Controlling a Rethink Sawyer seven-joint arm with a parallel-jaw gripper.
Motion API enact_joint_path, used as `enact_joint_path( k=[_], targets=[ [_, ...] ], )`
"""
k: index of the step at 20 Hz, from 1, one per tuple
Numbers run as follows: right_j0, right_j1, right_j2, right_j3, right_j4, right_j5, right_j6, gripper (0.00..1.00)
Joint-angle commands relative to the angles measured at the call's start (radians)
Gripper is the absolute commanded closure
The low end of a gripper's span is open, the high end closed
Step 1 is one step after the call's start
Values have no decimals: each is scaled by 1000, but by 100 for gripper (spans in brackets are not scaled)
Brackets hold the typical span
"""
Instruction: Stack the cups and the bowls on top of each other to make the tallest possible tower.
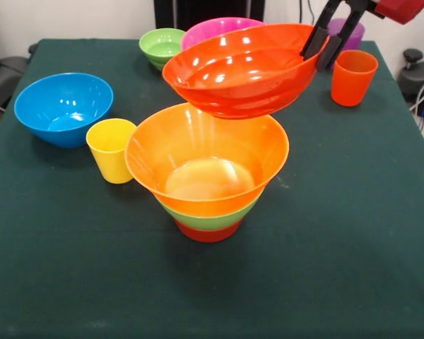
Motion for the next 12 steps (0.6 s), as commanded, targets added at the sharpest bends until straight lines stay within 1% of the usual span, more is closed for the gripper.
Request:
enact_joint_path(
  k=[1,7,12],
  targets=[
    [3,-11,131,196,68,21,58,100],
    [19,-24,142,255,147,-4,94,100],
    [47,-10,135,267,189,-38,144,100]
  ],
)
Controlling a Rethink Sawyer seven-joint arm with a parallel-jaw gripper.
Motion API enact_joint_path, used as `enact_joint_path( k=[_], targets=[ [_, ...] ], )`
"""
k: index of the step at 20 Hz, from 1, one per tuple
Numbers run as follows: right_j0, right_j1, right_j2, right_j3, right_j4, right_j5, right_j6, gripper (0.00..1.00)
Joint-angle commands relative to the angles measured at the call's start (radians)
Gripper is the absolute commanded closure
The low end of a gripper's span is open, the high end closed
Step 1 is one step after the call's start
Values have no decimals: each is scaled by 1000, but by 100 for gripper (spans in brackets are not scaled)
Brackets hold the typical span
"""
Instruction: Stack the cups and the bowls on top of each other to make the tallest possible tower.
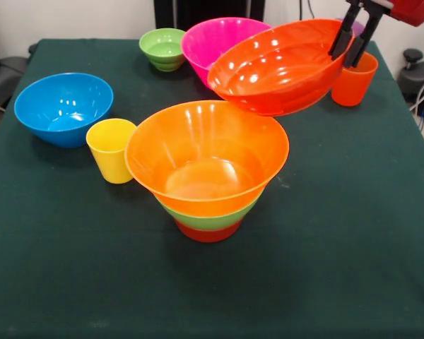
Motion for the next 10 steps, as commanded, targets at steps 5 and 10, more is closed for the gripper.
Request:
enact_joint_path(
  k=[5,10],
  targets=[
    [70,24,98,127,85,-42,201,100],
    [117,39,65,117,122,-37,276,100]
  ],
)
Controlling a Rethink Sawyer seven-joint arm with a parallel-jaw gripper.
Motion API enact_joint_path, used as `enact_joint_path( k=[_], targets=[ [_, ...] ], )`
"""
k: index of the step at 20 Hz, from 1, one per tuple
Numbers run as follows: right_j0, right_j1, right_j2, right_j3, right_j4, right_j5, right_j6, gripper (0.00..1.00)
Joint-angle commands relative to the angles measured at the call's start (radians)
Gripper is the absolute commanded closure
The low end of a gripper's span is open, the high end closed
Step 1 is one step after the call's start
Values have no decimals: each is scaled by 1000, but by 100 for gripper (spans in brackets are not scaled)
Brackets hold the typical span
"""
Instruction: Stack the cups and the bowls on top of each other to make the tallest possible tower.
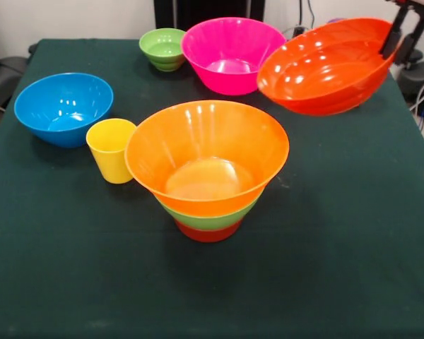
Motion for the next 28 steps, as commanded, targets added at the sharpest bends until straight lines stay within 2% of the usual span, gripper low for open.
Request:
enact_joint_path(
  k=[1,5,8,16,24,28],
  targets=[
    [70,37,46,77,31,-29,294,100],
    [143,49,-51,26,-12,28,357,100],
    [167,61,-76,20,-8,33,382,100],
    [165,128,-53,69,-2,-147,395,100],
    [162,195,-55,59,-16,-221,388,100],
    [155,224,-41,100,-16,-329,372,100]
  ],
)
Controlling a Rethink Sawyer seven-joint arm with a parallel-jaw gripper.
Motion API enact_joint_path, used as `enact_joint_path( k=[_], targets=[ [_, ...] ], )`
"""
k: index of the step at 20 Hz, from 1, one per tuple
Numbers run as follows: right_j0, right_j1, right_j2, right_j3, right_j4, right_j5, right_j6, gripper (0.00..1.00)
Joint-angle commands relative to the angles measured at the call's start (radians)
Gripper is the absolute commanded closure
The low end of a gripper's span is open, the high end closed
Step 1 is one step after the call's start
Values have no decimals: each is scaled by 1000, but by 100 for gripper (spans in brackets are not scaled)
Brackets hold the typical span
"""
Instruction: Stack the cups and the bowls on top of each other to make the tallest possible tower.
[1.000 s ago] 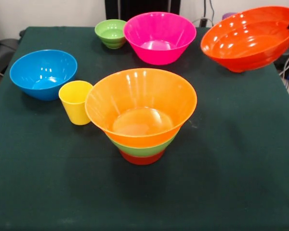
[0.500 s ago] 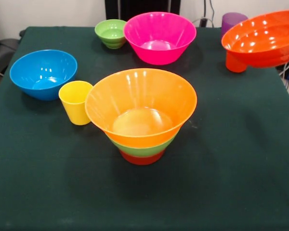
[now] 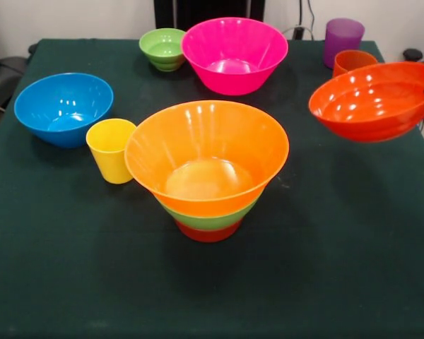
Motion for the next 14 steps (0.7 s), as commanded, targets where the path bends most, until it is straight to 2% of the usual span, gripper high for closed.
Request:
enact_joint_path(
  k=[1,5,9,14],
  targets=[
    [-26,100,56,103,-33,-158,157,100],
    [-6,131,38,103,-24,-189,184,100],
    [22,152,11,83,-8,-164,211,100],
    [24,187,10,87,3,-222,209,100]
  ],
)
